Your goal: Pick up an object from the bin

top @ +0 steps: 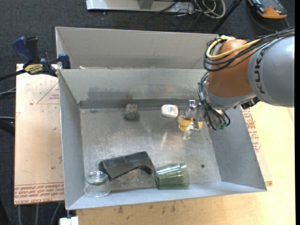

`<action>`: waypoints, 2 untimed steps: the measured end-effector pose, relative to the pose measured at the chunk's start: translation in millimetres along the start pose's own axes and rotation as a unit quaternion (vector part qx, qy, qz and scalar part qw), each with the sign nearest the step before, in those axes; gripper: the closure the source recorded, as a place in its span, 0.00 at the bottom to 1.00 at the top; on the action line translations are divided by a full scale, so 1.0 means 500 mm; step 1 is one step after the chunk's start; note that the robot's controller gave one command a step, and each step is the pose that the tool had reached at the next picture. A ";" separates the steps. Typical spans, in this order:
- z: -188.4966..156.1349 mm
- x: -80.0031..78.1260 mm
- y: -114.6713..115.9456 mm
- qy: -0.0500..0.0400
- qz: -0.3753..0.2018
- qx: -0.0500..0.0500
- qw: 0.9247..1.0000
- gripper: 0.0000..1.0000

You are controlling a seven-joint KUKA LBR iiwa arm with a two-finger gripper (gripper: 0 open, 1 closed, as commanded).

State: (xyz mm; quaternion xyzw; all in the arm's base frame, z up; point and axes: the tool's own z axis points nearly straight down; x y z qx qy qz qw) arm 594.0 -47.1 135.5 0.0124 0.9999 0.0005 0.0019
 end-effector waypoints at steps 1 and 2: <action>-0.015 -0.001 0.000 0.000 0.000 0.000 1.000 1.00; -0.026 -0.001 0.000 0.000 0.000 0.000 1.000 1.00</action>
Offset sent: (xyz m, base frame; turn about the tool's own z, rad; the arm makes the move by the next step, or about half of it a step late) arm -0.0001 0.0001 0.0254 0.0000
